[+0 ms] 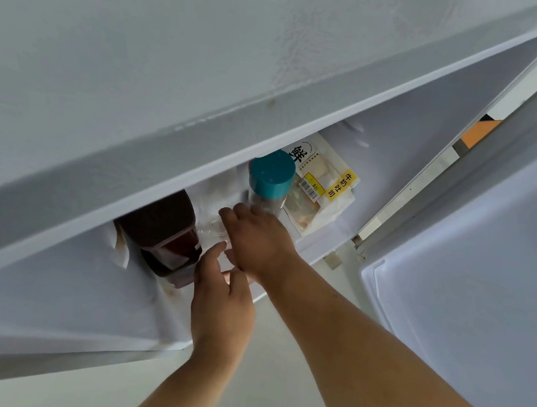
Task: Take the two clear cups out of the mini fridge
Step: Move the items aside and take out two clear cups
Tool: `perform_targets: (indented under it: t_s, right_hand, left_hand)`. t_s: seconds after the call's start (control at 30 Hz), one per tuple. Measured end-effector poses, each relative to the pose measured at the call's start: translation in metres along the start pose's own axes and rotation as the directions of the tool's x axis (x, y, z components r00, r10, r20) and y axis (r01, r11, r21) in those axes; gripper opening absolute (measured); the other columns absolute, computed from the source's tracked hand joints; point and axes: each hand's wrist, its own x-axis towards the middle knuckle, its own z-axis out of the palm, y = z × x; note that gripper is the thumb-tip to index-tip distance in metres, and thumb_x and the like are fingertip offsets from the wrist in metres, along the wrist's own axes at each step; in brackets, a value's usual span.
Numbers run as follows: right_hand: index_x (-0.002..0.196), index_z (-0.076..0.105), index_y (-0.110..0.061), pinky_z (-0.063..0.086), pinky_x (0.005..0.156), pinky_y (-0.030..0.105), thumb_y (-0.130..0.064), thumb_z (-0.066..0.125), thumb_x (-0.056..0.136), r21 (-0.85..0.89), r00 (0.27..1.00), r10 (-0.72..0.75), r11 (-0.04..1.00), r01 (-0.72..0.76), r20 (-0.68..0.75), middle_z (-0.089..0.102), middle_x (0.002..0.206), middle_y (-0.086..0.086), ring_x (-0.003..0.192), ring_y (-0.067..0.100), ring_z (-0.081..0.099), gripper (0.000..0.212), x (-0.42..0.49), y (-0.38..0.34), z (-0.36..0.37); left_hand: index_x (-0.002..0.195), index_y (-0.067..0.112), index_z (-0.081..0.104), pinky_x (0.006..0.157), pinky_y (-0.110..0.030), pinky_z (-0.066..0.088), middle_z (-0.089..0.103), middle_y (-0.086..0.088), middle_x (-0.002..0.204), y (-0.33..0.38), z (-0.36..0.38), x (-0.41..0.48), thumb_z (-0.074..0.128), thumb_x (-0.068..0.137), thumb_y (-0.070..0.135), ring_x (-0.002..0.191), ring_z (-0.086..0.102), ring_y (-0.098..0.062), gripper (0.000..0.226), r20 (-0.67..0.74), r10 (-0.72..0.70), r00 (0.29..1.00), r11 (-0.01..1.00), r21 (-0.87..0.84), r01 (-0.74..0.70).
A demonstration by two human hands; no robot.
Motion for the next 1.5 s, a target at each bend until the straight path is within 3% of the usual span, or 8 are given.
perform_targets:
  t_s: [0.33, 0.47, 0.57, 0.87, 1.0, 1.07, 1.2, 1.5]
  right_hand:
    - [0.141, 0.054, -0.022, 0.055, 0.090, 0.037, -0.038, 0.081, 0.088, 0.269, 0.971, 0.167, 0.956, -0.118, -0.169, 0.058, 0.134, 0.006, 0.113, 0.025, 0.060, 0.062, -0.061, 0.025, -0.053]
    - [0.143, 0.051, -0.019, 0.051, 0.087, 0.031, -0.034, 0.083, 0.086, 0.268, 0.972, 0.178, 0.954, -0.132, -0.154, 0.060, 0.134, 0.005, 0.112, 0.024, 0.062, 0.067, -0.067, 0.032, -0.057]
    - [0.145, 0.049, -0.020, 0.053, 0.089, 0.033, -0.030, 0.082, 0.085, 0.268, 0.977, 0.183, 0.952, -0.148, -0.109, 0.062, 0.135, 0.004, 0.112, 0.025, 0.064, 0.069, -0.061, 0.036, -0.056]
    - [0.149, 0.048, -0.024, 0.056, 0.094, 0.038, -0.029, 0.071, 0.095, 0.213, 0.982, 0.189, 0.960, -0.183, -0.008, 0.064, 0.133, 0.005, 0.113, 0.027, 0.065, 0.060, -0.050, 0.045, -0.038]
    - [0.149, 0.049, -0.024, 0.057, 0.091, 0.040, -0.031, 0.067, 0.096, 0.210, 0.980, 0.197, 0.960, -0.186, -0.033, 0.066, 0.130, 0.005, 0.111, 0.028, 0.065, 0.056, -0.050, 0.048, -0.037]
    - [0.148, 0.049, -0.025, 0.059, 0.091, 0.042, -0.030, 0.066, 0.096, 0.208, 0.980, 0.198, 0.960, -0.188, -0.032, 0.065, 0.130, 0.004, 0.110, 0.028, 0.066, 0.056, -0.052, 0.049, -0.037]
    - [0.151, 0.046, -0.025, 0.058, 0.095, 0.042, -0.029, 0.066, 0.096, 0.180, 0.977, 0.210, 0.962, -0.203, -0.021, 0.062, 0.136, 0.004, 0.115, 0.027, 0.065, 0.059, -0.054, 0.051, -0.037]
    - [0.156, 0.041, -0.020, 0.058, 0.094, 0.038, -0.022, 0.061, 0.101, 0.114, 0.965, 0.261, 0.960, -0.256, -0.025, 0.058, 0.141, 0.004, 0.111, 0.028, 0.067, 0.059, -0.055, 0.056, -0.039]
  left_hand:
    - [0.141, 0.028, 0.057, 0.079, -0.004, 0.048, 0.053, 0.006, 0.144, 0.020, 0.011, -0.007, 0.055, 0.106, 0.025, 0.110, 0.063, -0.003, 0.035, -0.006, 0.134, 0.991, 0.982, -0.133, -0.133]
    - [0.118, 0.047, 0.065, 0.098, -0.032, 0.056, 0.066, 0.005, 0.133, 0.026, 0.016, 0.006, 0.059, 0.097, 0.053, 0.114, 0.068, -0.011, 0.023, 0.082, 0.031, 0.996, 0.956, -0.292, -0.006]
    - [0.115, 0.040, 0.068, 0.098, -0.040, 0.058, 0.072, 0.005, 0.126, 0.025, 0.022, 0.013, 0.068, 0.078, 0.070, 0.107, 0.073, -0.009, 0.048, 0.170, -0.102, 0.980, 0.897, -0.410, 0.164]
    - [0.123, 0.028, 0.066, 0.091, -0.036, 0.059, 0.074, 0.006, 0.120, 0.011, 0.040, 0.031, 0.072, 0.083, 0.054, 0.089, 0.074, 0.001, 0.048, 0.189, -0.161, 0.969, 0.916, -0.338, 0.218]
    - [0.123, 0.035, 0.061, 0.074, -0.019, 0.053, 0.065, 0.014, 0.126, 0.009, 0.043, 0.035, 0.072, 0.084, 0.064, 0.087, 0.066, 0.010, 0.049, 0.150, -0.136, 0.979, 0.949, -0.263, 0.172]
    - [0.134, 0.033, 0.057, 0.070, -0.016, 0.047, 0.058, 0.012, 0.124, 0.009, 0.042, 0.034, 0.070, 0.079, 0.074, 0.087, 0.062, 0.008, 0.070, 0.149, -0.153, 0.977, 0.961, -0.210, 0.182]
    - [0.145, 0.028, 0.051, 0.102, -0.040, 0.054, 0.063, 0.006, 0.129, 0.009, 0.045, 0.032, 0.063, 0.060, 0.088, 0.109, 0.067, -0.013, 0.104, 0.291, -0.233, 0.928, 0.926, -0.225, 0.303]
    - [0.150, 0.020, 0.046, 0.111, -0.044, 0.049, 0.060, -0.003, 0.147, 0.022, 0.059, 0.036, 0.072, 0.084, 0.069, 0.123, 0.064, -0.021, 0.086, 0.307, -0.225, 0.925, 0.917, -0.256, 0.307]
